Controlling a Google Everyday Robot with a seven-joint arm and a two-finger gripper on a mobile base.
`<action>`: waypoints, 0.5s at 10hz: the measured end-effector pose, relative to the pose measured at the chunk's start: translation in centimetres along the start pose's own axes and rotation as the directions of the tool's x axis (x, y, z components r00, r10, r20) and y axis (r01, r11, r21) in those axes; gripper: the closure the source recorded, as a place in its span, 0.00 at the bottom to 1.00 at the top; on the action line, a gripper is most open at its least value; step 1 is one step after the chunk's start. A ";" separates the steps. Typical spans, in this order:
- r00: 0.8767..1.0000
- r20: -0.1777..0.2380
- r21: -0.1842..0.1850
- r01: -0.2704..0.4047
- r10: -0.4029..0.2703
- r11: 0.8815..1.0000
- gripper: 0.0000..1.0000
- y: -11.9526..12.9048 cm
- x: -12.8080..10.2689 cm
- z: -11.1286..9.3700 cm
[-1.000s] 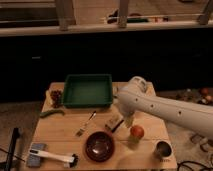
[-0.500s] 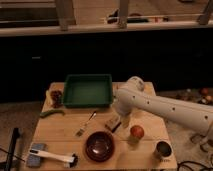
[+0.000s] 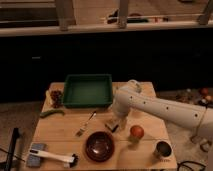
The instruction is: Wipe tray with eraser
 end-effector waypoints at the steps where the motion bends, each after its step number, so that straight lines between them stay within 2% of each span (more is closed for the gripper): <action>1: 1.000 0.011 -0.005 -0.013 0.013 1.000 0.20 0.1 0.2 0.6; 5: 0.998 0.048 -0.033 -0.036 0.038 0.999 0.20 0.1 0.3 2.6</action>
